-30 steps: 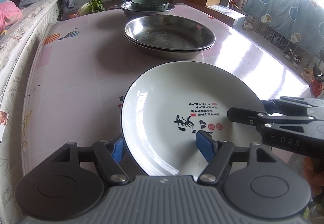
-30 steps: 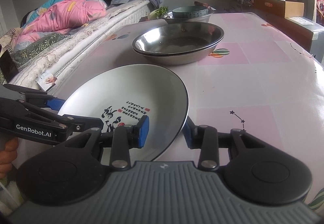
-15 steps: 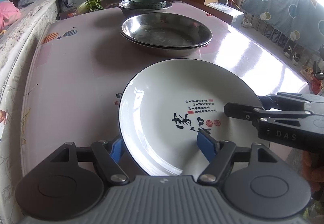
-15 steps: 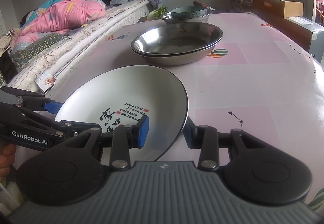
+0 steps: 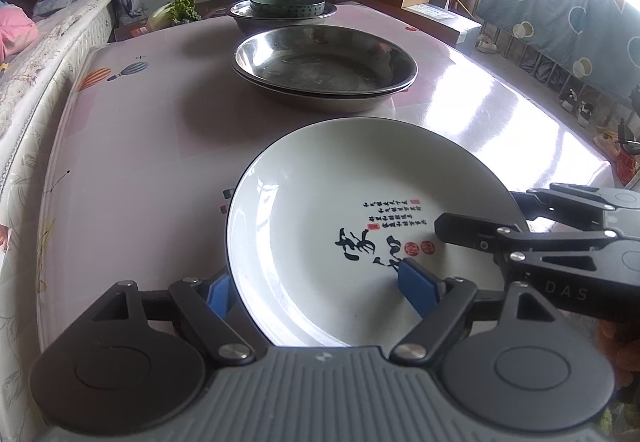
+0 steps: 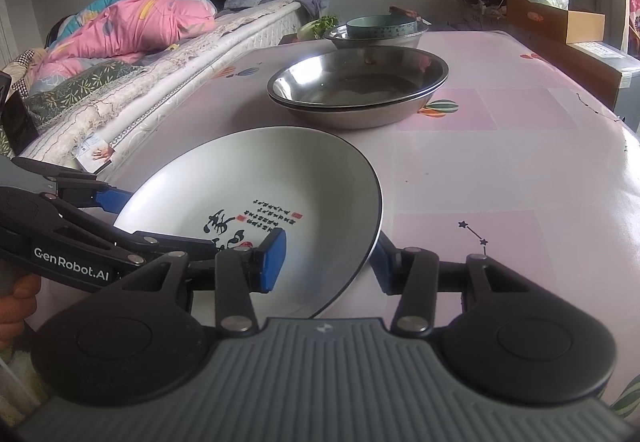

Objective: Organize plates and bowls
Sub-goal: 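Carry the white plate with the right tool while the left tool carries it toward the basins, then lower the white plate over the steel basin stack with the right tool while the left tool lowers it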

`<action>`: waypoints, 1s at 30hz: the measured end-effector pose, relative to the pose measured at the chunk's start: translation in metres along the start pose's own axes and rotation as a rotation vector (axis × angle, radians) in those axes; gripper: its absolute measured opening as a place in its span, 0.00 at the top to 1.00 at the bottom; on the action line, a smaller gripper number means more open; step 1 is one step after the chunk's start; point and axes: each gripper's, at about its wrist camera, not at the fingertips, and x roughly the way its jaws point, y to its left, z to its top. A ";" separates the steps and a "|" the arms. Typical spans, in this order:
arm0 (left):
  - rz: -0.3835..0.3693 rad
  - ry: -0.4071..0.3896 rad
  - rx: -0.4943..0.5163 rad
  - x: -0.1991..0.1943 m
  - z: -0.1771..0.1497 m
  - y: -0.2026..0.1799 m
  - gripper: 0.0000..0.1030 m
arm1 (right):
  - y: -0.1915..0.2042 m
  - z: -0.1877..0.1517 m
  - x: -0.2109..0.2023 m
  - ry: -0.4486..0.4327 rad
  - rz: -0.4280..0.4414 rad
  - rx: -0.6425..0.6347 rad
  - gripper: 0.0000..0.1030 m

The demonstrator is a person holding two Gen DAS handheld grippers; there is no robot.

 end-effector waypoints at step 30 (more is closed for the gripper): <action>0.023 0.005 -0.040 -0.004 0.004 -0.001 0.20 | 0.004 0.008 0.004 0.004 -0.030 0.009 0.54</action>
